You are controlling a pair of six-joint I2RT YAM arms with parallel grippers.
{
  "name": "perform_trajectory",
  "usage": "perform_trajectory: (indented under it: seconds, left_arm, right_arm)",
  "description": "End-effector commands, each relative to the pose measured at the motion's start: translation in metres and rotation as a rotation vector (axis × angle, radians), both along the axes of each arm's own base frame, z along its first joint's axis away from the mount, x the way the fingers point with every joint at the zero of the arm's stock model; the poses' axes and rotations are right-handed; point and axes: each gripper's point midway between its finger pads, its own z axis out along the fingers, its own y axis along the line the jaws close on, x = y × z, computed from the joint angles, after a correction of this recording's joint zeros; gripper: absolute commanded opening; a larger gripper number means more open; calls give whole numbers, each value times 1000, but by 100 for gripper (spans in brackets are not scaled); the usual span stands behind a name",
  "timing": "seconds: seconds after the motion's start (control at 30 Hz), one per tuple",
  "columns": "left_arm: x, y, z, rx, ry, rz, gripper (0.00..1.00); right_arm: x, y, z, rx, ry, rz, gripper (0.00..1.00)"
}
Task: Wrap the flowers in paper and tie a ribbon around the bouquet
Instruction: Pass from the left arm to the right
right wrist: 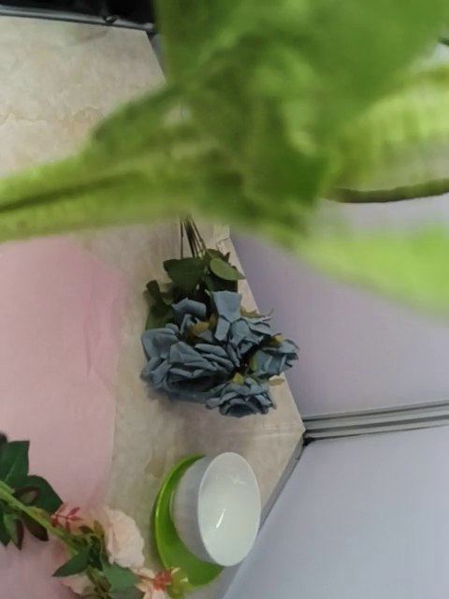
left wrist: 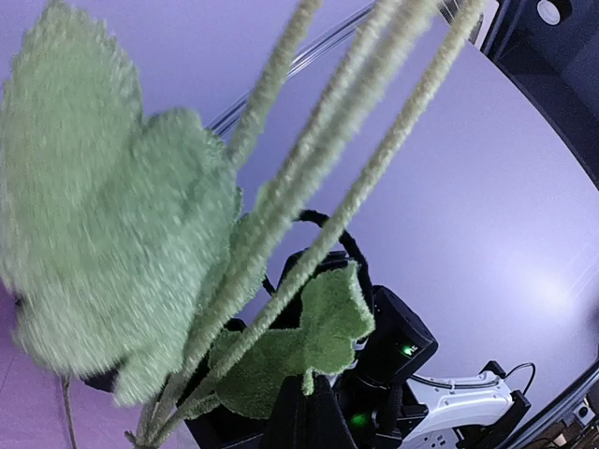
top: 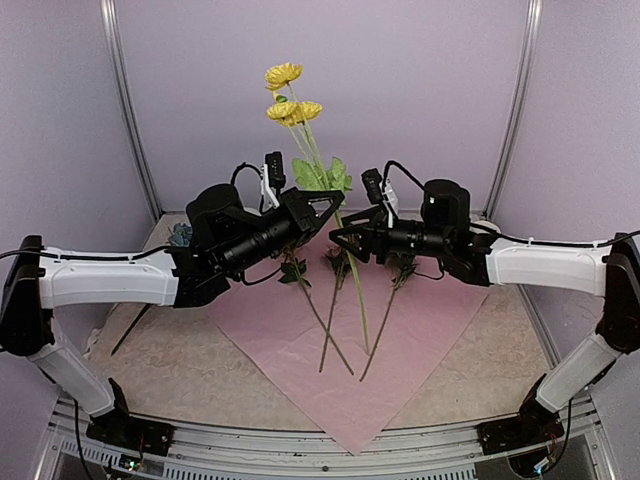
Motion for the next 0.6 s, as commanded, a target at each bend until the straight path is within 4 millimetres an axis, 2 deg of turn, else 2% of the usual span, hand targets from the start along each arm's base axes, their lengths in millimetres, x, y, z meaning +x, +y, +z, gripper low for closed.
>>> perform_trajectory:
  seconds: [0.0, 0.03, 0.1, 0.13, 0.2, 0.23, 0.3, 0.33, 0.37, 0.43, 0.57]
  left_arm:
    - [-8, -4, 16, -42, -24, -42, 0]
    - [-7, -5, 17, -37, -26, -40, 0]
    - [-5, -4, 14, -18, -24, -21, 0]
    - [-2, -2, 13, -5, -23, -7, 0]
    - [8, 3, 8, 60, -11, 41, 2]
    - [16, 7, 8, 121, -7, 85, 24]
    - [34, 24, -2, 309, 1, 217, 73]
    - [42, 38, -10, 408, 15, 293, 86]
    - [50, 54, -15, 495, 25, 363, 91]
    - [63, 97, -41, 679, 101, 488, 96]
    - [85, 195, -78, 826, 270, 674, 99]
  right_arm:
    - [7, 2, -1, 3, -3, -18, 55]
    - [9, 1, -2, 3, 4, -31, 48]
    - [13, -1, -3, 13, 31, -62, 14]
    - [16, -3, -2, 23, 55, -84, 0]
    - [23, -7, -2, 61, 159, -140, 0]
    - [26, -8, -3, 74, 213, -148, 0]
    - [33, -10, -8, 98, 335, -171, 0]
    - [38, -12, -14, 98, 390, -195, 0]
    - [44, -14, -21, 95, 444, -224, 0]
    - [55, -19, -41, 87, 530, -277, 0]
    - [78, -22, -80, 73, 649, -340, 0]
